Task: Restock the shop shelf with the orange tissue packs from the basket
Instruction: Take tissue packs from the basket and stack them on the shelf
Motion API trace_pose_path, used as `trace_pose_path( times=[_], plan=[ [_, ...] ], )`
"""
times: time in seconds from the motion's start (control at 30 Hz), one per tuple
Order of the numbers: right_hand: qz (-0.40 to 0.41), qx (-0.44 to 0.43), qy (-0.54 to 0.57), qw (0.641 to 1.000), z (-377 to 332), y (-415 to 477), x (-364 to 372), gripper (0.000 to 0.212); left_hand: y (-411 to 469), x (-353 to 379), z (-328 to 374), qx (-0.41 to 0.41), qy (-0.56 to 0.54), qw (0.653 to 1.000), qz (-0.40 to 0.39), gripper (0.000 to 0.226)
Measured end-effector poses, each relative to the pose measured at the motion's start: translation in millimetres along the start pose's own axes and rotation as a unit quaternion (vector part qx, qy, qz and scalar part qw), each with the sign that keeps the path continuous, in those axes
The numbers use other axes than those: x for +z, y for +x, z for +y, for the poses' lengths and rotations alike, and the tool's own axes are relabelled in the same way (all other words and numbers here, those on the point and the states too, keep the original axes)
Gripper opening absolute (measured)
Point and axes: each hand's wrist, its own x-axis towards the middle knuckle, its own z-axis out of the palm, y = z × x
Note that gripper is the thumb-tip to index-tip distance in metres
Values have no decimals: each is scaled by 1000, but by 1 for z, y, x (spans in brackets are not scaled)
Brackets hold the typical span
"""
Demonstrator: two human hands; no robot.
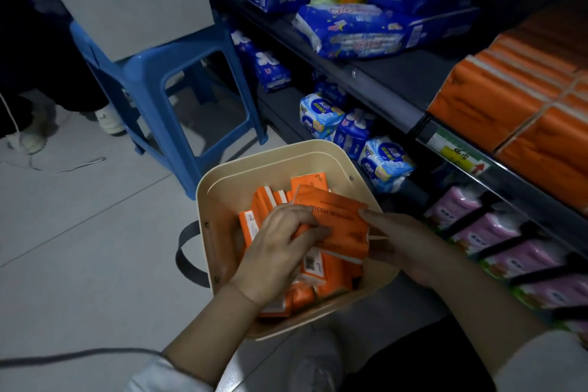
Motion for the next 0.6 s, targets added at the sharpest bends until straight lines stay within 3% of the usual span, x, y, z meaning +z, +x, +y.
trace_pose_path(
  times=[0.1,0.23,0.43,0.5,0.6],
  plan=[
    [-32,33,49,998,0,-3,-3,12,-1,1,2,6,5,1000,4,24],
    [-36,10,74,997,-1,-6,-3,10,1,-1,4,-21,14,1000,-2,32],
    [-95,21,142,985,-5,-3,-3,63,15,8,13,-94,92,991,37,35],
    [-97,21,153,983,-2,-2,0,51,21,16,20,-83,90,991,54,28],
    [-31,20,213,976,2,1,0,18,31,31,31,-73,66,991,88,25]
  ],
)
